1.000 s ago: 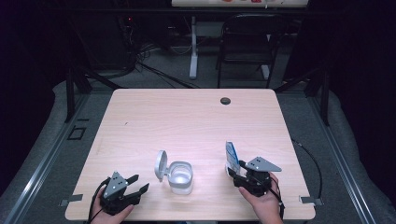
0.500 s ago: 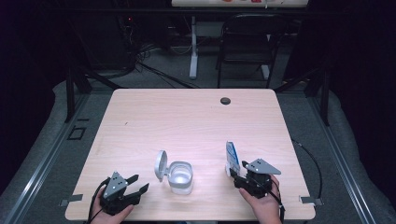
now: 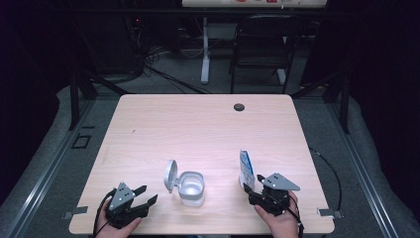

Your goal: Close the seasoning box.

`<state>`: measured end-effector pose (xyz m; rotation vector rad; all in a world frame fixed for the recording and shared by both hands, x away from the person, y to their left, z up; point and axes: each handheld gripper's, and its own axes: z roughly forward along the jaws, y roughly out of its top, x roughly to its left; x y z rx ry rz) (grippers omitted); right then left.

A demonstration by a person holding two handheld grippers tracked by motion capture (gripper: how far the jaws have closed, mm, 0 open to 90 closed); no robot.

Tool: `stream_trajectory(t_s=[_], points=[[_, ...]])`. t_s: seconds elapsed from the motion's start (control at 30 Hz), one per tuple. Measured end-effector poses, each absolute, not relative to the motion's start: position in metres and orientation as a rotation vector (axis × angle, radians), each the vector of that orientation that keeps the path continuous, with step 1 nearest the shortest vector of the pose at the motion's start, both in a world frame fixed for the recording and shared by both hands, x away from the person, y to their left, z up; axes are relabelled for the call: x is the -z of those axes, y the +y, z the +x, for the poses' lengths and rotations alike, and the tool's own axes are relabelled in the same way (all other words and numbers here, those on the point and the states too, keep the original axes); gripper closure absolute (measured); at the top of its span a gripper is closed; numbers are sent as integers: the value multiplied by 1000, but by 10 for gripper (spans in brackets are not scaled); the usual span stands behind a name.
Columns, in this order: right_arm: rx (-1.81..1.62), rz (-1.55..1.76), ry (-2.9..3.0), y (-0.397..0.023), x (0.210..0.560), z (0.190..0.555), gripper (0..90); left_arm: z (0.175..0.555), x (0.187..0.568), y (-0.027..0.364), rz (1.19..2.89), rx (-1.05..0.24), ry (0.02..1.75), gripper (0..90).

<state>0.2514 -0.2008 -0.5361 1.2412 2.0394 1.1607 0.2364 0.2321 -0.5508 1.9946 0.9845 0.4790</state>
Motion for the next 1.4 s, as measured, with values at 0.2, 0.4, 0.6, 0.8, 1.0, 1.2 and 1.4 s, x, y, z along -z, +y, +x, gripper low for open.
stream_trajectory(t_s=[0.2,0.4,0.6,0.8,1.0,1.2,1.4], points=[[-1158,1245,2039,-206,536,246,421,236,549,233,1987,-482,980,470],[-1170,1233,2023,-208,533,240,422,235,545,232,1962,-491,973,474],[-1181,1234,2015,-208,532,236,422,232,537,232,1934,-483,963,496],[-1187,1234,2002,-208,532,232,422,229,526,234,1906,-461,955,598],[-1198,1246,1998,-209,535,230,422,228,521,231,1887,-469,942,700],[-1192,1246,1996,-210,538,230,422,229,518,228,1899,-464,925,807],[-1196,1248,1992,-210,538,230,423,229,514,225,1887,-459,907,872]])
